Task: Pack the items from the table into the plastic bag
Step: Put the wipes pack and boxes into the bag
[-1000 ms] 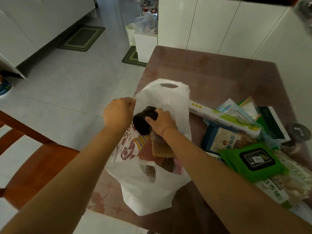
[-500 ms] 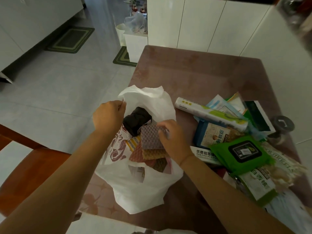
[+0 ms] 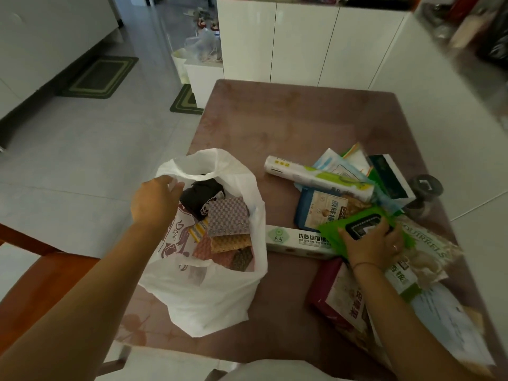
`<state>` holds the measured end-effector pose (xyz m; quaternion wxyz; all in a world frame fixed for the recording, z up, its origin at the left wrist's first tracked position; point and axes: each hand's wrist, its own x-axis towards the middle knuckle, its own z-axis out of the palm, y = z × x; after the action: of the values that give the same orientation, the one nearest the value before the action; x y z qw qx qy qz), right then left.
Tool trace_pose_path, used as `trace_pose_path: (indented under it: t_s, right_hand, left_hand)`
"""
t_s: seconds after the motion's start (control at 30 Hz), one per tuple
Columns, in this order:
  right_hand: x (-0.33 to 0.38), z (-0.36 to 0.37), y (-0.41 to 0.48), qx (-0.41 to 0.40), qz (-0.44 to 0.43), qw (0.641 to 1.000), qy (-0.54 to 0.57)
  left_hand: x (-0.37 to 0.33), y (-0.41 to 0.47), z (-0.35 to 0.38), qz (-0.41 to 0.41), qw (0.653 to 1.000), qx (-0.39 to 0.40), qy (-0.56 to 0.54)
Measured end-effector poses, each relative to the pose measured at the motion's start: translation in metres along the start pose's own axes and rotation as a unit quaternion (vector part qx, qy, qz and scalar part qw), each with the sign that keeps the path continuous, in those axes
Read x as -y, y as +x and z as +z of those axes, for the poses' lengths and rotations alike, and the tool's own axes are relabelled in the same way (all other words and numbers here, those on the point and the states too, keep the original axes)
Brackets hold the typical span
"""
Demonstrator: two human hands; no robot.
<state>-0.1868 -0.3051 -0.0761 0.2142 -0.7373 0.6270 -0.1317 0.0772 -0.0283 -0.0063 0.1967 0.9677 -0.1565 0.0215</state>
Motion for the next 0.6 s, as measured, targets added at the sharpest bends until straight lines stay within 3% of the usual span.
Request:
trace_pose_path:
  t_s: [0.2,0.6]
  right_hand:
    - [-0.006,-0.002,0.002,-0.004,0.102,0.987,0.127]
    - [0.011,-0.018,0.026,0.079,0.230,0.945,0.220]
  left_hand:
    - [0.006,-0.007,0.000,0.008,0.999,0.005,0.044]
    - [0.001,-0.015,-0.003,-0.011,0.999,0.013,0.043]
